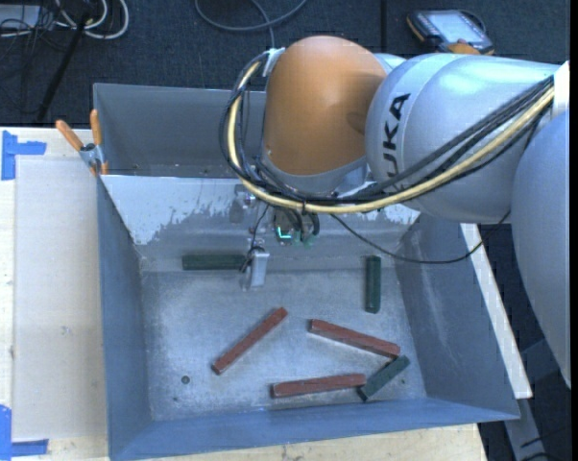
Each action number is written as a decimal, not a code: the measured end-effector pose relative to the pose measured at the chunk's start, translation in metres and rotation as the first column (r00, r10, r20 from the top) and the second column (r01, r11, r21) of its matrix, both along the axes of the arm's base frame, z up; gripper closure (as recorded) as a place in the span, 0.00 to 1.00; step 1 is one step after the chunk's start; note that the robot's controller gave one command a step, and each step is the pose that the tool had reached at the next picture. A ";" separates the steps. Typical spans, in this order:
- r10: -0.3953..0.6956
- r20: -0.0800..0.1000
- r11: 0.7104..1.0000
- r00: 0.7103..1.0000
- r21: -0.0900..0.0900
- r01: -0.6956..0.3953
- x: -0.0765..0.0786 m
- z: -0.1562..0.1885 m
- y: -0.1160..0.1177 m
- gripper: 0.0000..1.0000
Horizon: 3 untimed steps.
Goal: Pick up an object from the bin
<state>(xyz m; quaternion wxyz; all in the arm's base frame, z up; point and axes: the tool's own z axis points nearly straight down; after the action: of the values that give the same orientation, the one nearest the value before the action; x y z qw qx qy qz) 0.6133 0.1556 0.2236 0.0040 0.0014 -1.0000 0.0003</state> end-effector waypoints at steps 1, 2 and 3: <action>-0.003 0.008 1.000 1.000 0.001 0.003 0.002 0.005 -0.001 0.00; 0.028 0.020 1.000 0.999 0.003 -0.028 -0.014 -0.016 -0.006 0.00; -0.026 0.010 1.000 1.000 0.001 0.026 -0.034 -0.080 -0.026 0.00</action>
Offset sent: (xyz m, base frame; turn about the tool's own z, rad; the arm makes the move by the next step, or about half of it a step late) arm -0.0599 -0.0248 -0.0813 -0.0936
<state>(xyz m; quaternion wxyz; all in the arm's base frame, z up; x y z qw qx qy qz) 0.5796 0.1296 0.1438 -0.0010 -0.0115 -0.9999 -0.0004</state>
